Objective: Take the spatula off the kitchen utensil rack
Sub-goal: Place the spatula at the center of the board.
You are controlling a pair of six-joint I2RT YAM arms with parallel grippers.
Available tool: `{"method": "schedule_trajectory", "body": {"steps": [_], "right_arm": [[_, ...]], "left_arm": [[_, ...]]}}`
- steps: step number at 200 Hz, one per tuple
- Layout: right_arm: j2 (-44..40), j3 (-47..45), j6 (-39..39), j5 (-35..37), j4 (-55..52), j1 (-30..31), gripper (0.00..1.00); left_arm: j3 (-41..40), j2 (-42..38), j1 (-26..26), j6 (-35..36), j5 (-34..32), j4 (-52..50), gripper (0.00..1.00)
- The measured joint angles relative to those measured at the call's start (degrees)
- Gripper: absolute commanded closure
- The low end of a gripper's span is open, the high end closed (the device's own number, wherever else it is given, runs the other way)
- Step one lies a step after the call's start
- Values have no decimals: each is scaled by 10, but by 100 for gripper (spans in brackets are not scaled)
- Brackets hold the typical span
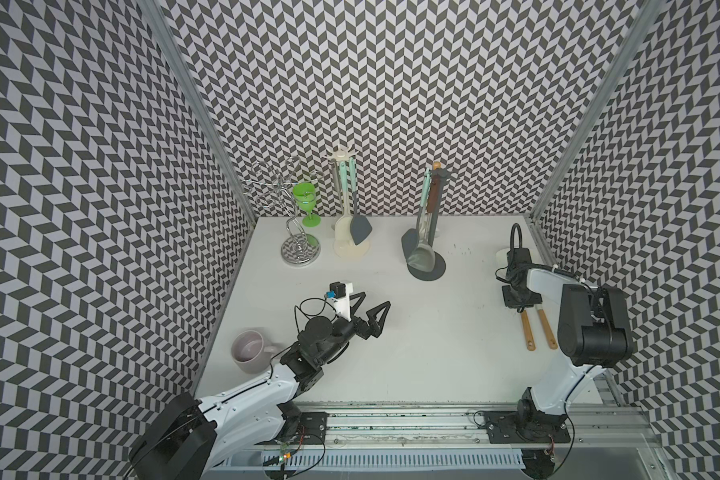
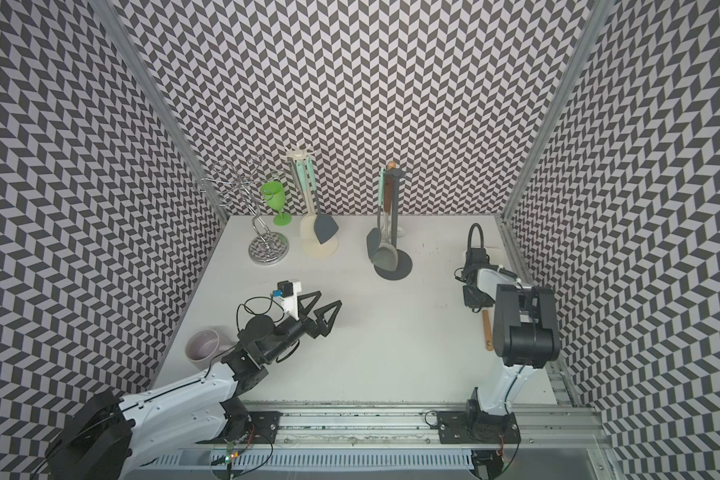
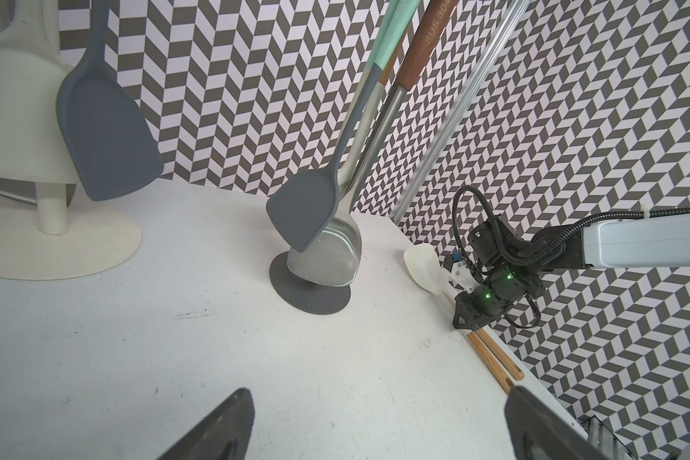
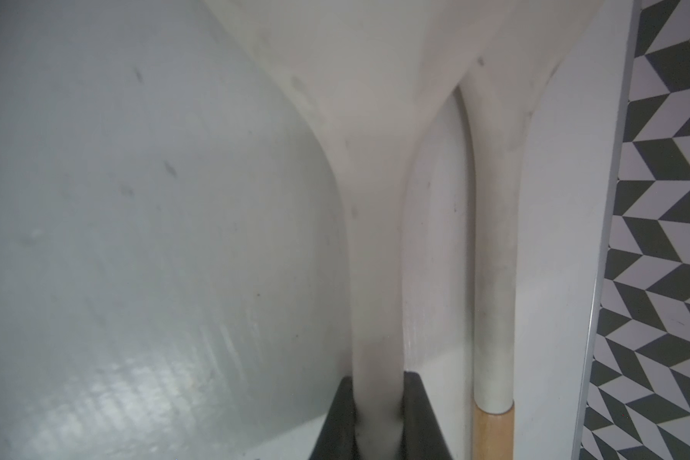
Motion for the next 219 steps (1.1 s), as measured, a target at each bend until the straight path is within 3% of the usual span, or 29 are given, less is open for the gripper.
{"method": "schedule_trajectory", "body": {"steps": [144, 186, 219], "right_arm": [[-8, -10, 3, 3, 19, 7, 69], [-21, -11, 15, -9, 16, 7, 55], [-76, -13, 29, -24, 14, 7, 43]], "left_arm": [[-8, 0, 0, 0, 0, 0, 0], [-8, -6, 0, 0, 0, 0, 0], [-8, -16, 0, 2, 0, 0, 0]]}}
